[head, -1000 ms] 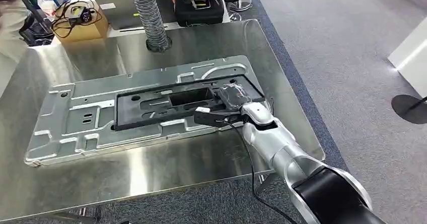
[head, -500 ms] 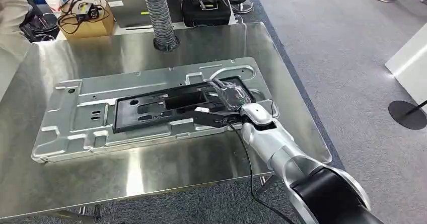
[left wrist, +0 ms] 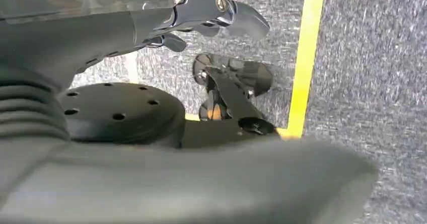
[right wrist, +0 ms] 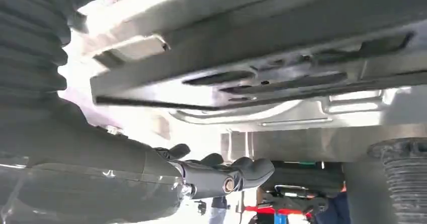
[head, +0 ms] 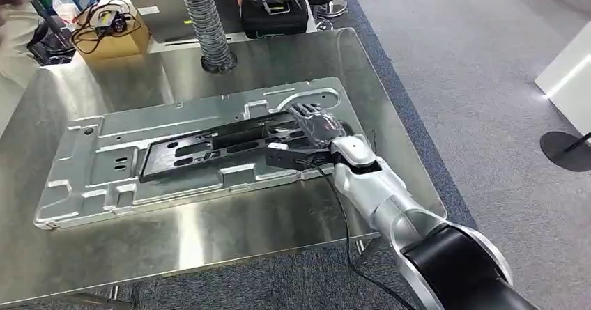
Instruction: Take the parts from the cabinet and place them on the table.
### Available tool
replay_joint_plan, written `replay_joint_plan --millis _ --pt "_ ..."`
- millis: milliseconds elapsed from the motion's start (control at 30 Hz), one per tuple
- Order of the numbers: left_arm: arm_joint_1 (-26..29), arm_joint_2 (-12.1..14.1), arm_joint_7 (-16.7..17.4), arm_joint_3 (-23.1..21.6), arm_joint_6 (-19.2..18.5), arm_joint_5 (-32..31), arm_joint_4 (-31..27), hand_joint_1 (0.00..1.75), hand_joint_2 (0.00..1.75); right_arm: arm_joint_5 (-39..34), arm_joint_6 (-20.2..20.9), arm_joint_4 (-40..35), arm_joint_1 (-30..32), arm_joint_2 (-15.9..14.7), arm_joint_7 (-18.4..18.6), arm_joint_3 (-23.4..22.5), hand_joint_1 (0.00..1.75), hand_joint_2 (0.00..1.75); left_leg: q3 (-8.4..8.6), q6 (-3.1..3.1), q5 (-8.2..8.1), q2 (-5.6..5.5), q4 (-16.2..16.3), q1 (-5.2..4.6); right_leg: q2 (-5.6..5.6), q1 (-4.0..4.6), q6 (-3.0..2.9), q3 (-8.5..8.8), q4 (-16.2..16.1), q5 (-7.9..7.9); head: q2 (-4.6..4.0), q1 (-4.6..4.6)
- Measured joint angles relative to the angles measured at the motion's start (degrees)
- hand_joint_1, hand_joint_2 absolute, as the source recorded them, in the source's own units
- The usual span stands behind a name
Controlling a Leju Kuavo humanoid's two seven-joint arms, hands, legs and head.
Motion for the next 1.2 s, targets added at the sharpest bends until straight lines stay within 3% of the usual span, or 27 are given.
replay_joint_plan --millis 33,67,167,233,267,367,400,433,467,533,567,700,767,800,867,900,933,967,1033,1067,1100,1200 --pt "-0.1 0.1 0.0 0.0 -0.1 0.0 0.0 0.00 0.00 0.3 0.7 -0.3 -0.5 0.2 0.1 0.0 0.00 1.75 2.53 0.25 2.23 0.03 -5.2 0.01 0.05 -0.01 0.19 0.02 0.2 -0.15 0.00 -0.02" --pt "-0.2 0.1 0.1 0.0 -0.1 0.0 0.0 0.00 0.00 0.5 1.2 -0.5 -1.1 0.2 0.3 0.0 0.00 1.75 3.54 0.54 1.26 -0.01 -6.9 -0.23 0.05 0.37 0.50 -0.19 0.3 -0.23 0.00 0.02" --pt "-0.2 0.1 0.2 0.0 -0.1 0.0 0.0 0.00 0.00 1.1 1.7 -1.0 -2.0 0.3 0.4 0.0 0.00 1.75 3.30 1.39 1.55 -0.17 -7.3 -0.34 0.02 0.29 1.26 -0.35 0.1 0.06 0.02 0.02" --pt "-0.2 0.0 0.2 0.0 -0.1 -0.1 0.0 0.00 0.00 1.3 1.7 -1.8 -2.3 0.3 0.4 0.0 0.00 1.75 3.58 2.33 2.10 -0.04 -8.1 0.08 0.01 0.15 1.89 -0.48 0.5 -0.46 0.02 0.02" --pt "-0.3 0.0 0.3 0.0 0.0 -0.1 0.0 0.00 0.00 1.4 1.6 -2.3 -2.7 0.3 0.4 0.0 0.00 1.75 3.55 2.57 2.22 -0.01 -8.2 0.03 -0.05 0.18 2.10 -1.46 2.7 -2.17 0.02 0.24" --pt "-0.5 0.0 0.6 0.0 0.1 -0.1 0.0 0.00 0.00 2.0 1.6 -3.1 -2.9 0.3 0.3 0.1 0.00 1.75 3.46 2.80 2.22 0.08 -8.2 0.00 -0.06 0.07 2.58 -7.61 16.1 -8.20 0.00 0.28" --pt "-0.4 0.0 0.7 0.0 0.1 -0.1 0.0 0.00 0.00 2.2 1.5 -3.4 -2.8 0.2 0.3 0.1 0.00 1.75 3.46 2.81 2.22 0.07 -8.1 0.00 -0.06 0.03 2.63 -8.90 18.7 -8.52 0.00 0.28" --pt "-0.4 0.0 0.9 0.0 0.1 -0.1 0.0 0.00 0.00 2.4 1.4 -3.8 -2.7 0.2 0.4 0.1 0.00 1.75 3.48 2.81 2.22 0.05 -8.1 0.00 -0.06 -0.03 2.59 -8.69 18.1 -7.59 0.00 0.28" --pt "-0.4 0.0 1.0 0.0 0.1 -0.1 0.0 0.00 0.00 2.5 1.3 -4.7 -2.8 0.2 0.3 0.2 0.00 1.75 3.47 2.78 2.20 0.00 -8.0 0.00 -0.06 -0.10 2.46 -7.19 14.9 -5.47 0.00 0.31" --pt "-0.5 0.0 1.2 0.0 0.1 -0.1 0.0 0.00 0.00 2.6 1.3 -6.4 -3.3 0.2 0.3 0.2 0.00 1.75 3.52 2.52 2.03 -0.04 -7.7 0.00 -0.07 -0.12 2.01 -2.02 4.3 -0.48 0.00 0.28" --pt "-0.4 0.0 1.4 0.0 0.1 0.0 0.0 0.00 0.00 2.7 1.3 -7.2 -3.5 0.2 0.3 0.2 0.00 1.75 3.33 2.33 1.92 -0.03 -7.6 -0.06 -0.07 -0.06 1.71 -0.55 0.8 -0.19 0.00 0.28" --pt "-0.4 0.0 2.4 0.2 0.4 0.0 0.0 0.00 0.00 3.2 1.6 -10.6 -3.7 0.2 0.3 0.3 0.00 1.75 3.27 0.95 2.16 -0.09 -8.0 -0.29 0.04 0.36 0.80 -0.56 0.3 -0.01 0.02 0.22" --pt "-0.4 0.0 3.4 0.3 0.7 0.0 0.0 0.00 0.00 3.2 2.1 -13.1 -3.8 0.2 0.3 0.5 0.00 1.75 2.65 0.39 0.54 -0.01 -6.4 -0.18 -0.09 -0.16 0.05 -0.14 -0.5 0.46 0.02 0.09" --pt "-0.4 0.0 3.8 0.3 0.7 0.0 0.0 0.00 0.00 3.3 2.5 -14.3 -3.9 0.2 0.3 0.6 0.00 1.75 1.22 0.20 -1.58 -0.02 -3.0 -0.14 -0.11 -0.17 -0.12 -0.17 -0.5 0.45 0.02 -0.09" --pt "-0.4 0.0 4.5 0.3 1.1 -0.3 0.0 0.00 0.00 3.4 3.4 -16.3 -3.9 0.2 0.4 0.9 0.00 1.75 -3.32 -0.20 -6.05 -0.01 7.1 -0.02 -0.14 -0.05 -0.23 -0.18 -0.5 0.39 0.00 -0.02" --pt "-0.4 0.0 4.8 0.3 1.2 -0.4 0.0 0.00 0.00 3.4 3.7 -16.9 -3.9 0.2 0.4 1.0 0.00 1.75 -4.82 -0.31 -6.75 -0.01 10.2 -0.02 -0.15 -0.02 -0.23 -0.18 -0.5 0.38 0.00 -0.07" --pt "-0.3 0.0 5.1 0.3 1.3 -0.4 0.0 0.00 0.00 3.4 3.9 -17.5 -3.9 0.2 0.4 1.1 0.00 1.75 -5.07 -0.36 -6.15 -0.01 10.6 -0.01 -0.14 -0.01 -0.24 -0.15 -0.5 0.37 0.00 -0.02" --pt "-0.3 0.0 5.4 0.3 1.3 -0.5 0.0 0.00 0.00 3.4 4.0 -18.5 -3.9 0.1 0.4 1.1 0.00 1.75 -3.96 -0.31 -4.25 0.00 8.1 -0.01 -0.10 -0.02 -0.22 -0.12 -0.4 0.34 0.00 -0.09" --pt "-0.4 0.0 6.0 0.3 1.4 -0.7 0.0 0.00 0.00 3.4 4.7 -20.5 -4.1 -0.1 0.5 1.4 0.00 1.75 1.21 0.01 1.21 0.04 -2.6 0.03 0.04 -0.03 0.03 0.09 -0.2 0.12 0.02 -0.07" --pt "-0.4 0.0 6.2 0.3 1.6 -1.0 0.0 0.00 0.00 3.3 5.1 -21.4 -4.4 -0.2 0.6 1.4 0.00 1.75 3.04 0.30 2.07 0.08 -6.9 0.03 0.07 0.00 0.29 0.05 -0.1 -0.05 0.00 -0.02" --pt "-0.5 0.0 6.3 0.3 1.6 -1.0 0.0 0.00 0.00 3.2 5.3 -21.8 -4.8 -0.3 0.6 1.4 0.00 1.75 3.75 0.52 1.63 0.04 -7.8 -0.26 0.13 0.45 0.56 -0.29 0.3 -0.07 0.00 -0.07" --pt "-0.5 0.0 6.8 0.3 1.7 -1.0 0.0 0.00 0.00 3.1 5.9 -23.0 -5.1 -0.9 0.8 1.6 0.00 1.75 3.33 1.42 1.66 -0.16 -7.5 -0.29 0.05 0.31 1.36 -0.33 -0.1 0.21 0.00 0.09"
